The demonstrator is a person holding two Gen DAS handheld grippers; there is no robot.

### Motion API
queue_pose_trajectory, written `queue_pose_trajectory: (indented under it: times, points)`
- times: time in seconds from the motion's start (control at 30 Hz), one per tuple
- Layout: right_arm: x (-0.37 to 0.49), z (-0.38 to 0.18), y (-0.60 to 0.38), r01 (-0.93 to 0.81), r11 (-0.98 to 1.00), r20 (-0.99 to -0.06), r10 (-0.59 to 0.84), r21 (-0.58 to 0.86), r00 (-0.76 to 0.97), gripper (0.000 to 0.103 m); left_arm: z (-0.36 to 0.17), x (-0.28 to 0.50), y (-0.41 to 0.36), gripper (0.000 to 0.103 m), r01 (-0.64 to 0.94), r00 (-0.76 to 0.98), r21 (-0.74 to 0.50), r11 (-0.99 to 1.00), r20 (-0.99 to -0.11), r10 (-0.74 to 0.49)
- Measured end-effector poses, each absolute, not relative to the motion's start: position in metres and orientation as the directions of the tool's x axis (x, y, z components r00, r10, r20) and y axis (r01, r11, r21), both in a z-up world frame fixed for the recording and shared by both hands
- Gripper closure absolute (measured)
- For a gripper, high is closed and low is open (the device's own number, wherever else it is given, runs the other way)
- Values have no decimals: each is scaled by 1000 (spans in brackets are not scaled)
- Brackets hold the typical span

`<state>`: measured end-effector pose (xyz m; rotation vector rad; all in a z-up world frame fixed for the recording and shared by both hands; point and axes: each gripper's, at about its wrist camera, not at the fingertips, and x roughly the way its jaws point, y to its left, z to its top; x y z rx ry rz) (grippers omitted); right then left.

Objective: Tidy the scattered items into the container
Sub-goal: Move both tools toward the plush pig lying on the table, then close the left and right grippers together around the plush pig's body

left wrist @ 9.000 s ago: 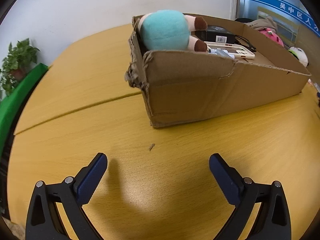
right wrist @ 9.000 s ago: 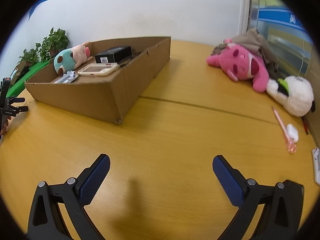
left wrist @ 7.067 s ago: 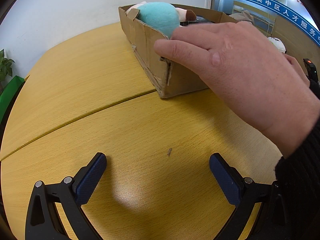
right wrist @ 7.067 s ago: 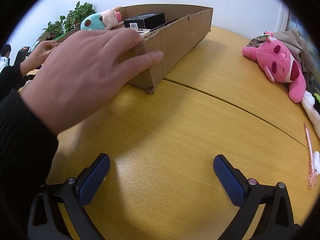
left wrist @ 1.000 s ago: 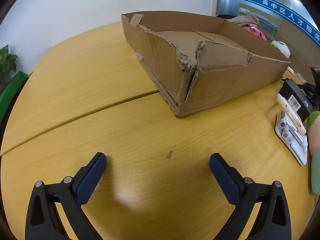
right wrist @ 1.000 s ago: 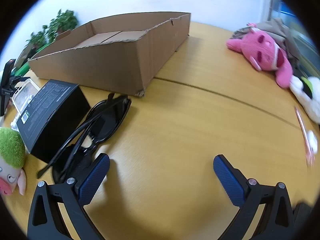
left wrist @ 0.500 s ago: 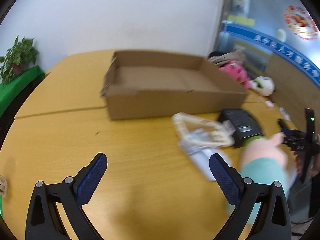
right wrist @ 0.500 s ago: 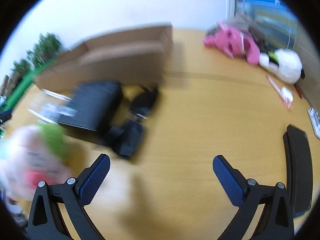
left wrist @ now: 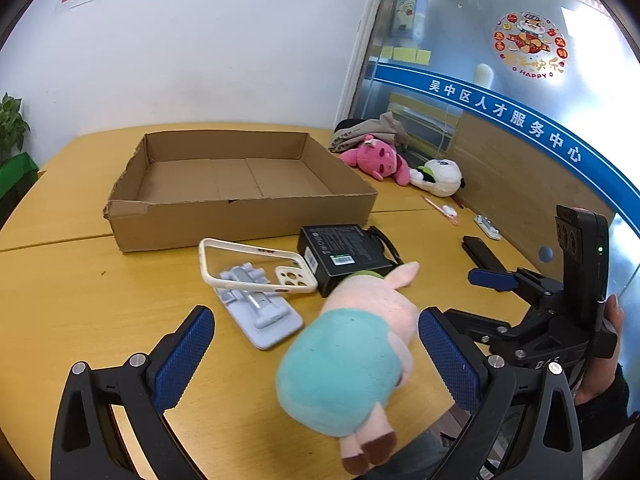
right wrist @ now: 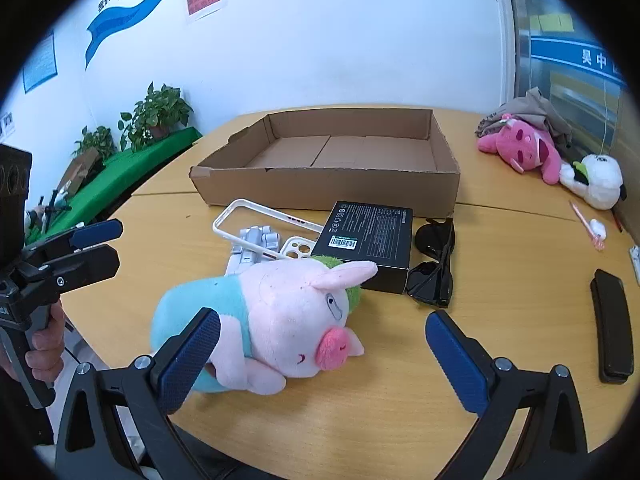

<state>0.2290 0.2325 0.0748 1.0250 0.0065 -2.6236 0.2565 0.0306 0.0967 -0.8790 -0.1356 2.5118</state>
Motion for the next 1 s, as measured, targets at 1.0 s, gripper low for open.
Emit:
queue_pose_trajectory:
  times: [1.0]
  points:
    - [197, 28, 224, 367, -920, -742, -340, 136, -578, 1, 60, 238, 66, 0, -597, -465, -326, -733, -604, 648]
